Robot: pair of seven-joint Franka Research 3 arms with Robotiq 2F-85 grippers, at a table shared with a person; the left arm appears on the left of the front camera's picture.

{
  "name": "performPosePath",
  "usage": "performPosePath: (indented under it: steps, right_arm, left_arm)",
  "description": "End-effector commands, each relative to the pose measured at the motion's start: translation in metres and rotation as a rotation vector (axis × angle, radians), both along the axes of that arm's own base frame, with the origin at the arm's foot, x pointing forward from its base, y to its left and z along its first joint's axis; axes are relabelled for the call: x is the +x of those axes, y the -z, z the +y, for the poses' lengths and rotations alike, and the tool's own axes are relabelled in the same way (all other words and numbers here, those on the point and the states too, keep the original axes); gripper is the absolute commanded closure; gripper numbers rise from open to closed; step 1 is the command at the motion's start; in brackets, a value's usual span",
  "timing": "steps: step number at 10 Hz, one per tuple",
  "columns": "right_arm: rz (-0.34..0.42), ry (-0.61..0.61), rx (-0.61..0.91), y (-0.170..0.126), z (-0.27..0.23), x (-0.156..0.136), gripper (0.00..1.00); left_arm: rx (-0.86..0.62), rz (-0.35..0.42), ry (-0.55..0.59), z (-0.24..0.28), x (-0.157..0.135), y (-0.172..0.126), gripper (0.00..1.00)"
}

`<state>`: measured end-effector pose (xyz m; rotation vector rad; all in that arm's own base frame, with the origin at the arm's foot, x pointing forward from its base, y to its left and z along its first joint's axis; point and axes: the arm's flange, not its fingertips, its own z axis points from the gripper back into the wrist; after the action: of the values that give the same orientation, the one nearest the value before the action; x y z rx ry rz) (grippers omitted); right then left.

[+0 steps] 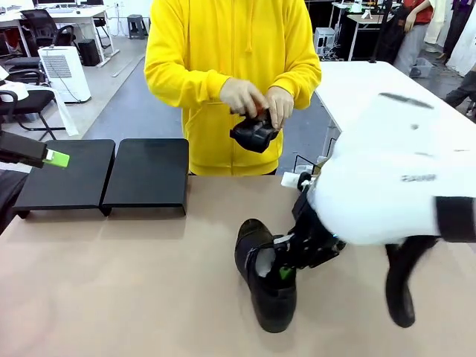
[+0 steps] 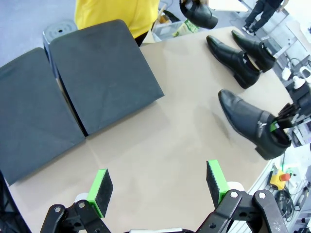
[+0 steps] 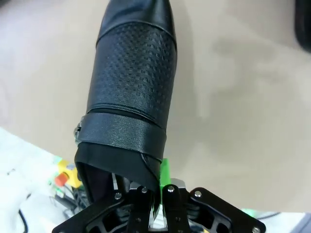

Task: Organize the shoes by placing them on the stand.
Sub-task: Pick up one Shoe and place it in the middle of the table.

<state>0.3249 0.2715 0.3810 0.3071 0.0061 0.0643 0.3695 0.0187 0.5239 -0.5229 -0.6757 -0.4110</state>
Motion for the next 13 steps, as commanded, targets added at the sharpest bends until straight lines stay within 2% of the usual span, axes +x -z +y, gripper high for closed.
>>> performPosePath:
  steps: [1,4,8,10,11,12,13]
  right_arm:
    - [-0.005,0.056,0.015,0.005,0.023,-0.001,1.0]
    - [0.024,0.031,-0.032,0.021,0.031,-0.003,0.98]
    - [0.036,0.03,-0.005,0.021,0.029,-0.005,0.37]
    - [0.035,0.045,0.028,0.011,0.02,-0.007,0.06]
    - [0.035,0.058,0.065,0.003,0.009,-0.01,0.0]
    - [0.047,0.048,0.08,-0.007,-0.005,-0.016,0.0]
    - [0.058,-0.023,0.013,-0.012,-0.021,-0.027,0.0]
  left_arm:
    - [-0.013,-0.013,0.014,0.001,0.0,0.0,0.0]
    - [-0.013,-0.013,0.014,0.001,0.0,0.0,0.0]
    - [-0.013,-0.013,0.014,0.001,0.0,0.0,0.0]
    - [-0.013,-0.013,0.014,0.001,0.0,0.0,0.0]
    - [-0.013,-0.013,0.014,0.001,0.0,0.0,0.0]
    - [-0.013,-0.013,0.014,0.001,0.0,0.0,0.0]
    - [-0.013,-0.013,0.014,0.001,0.0,0.0,0.0]
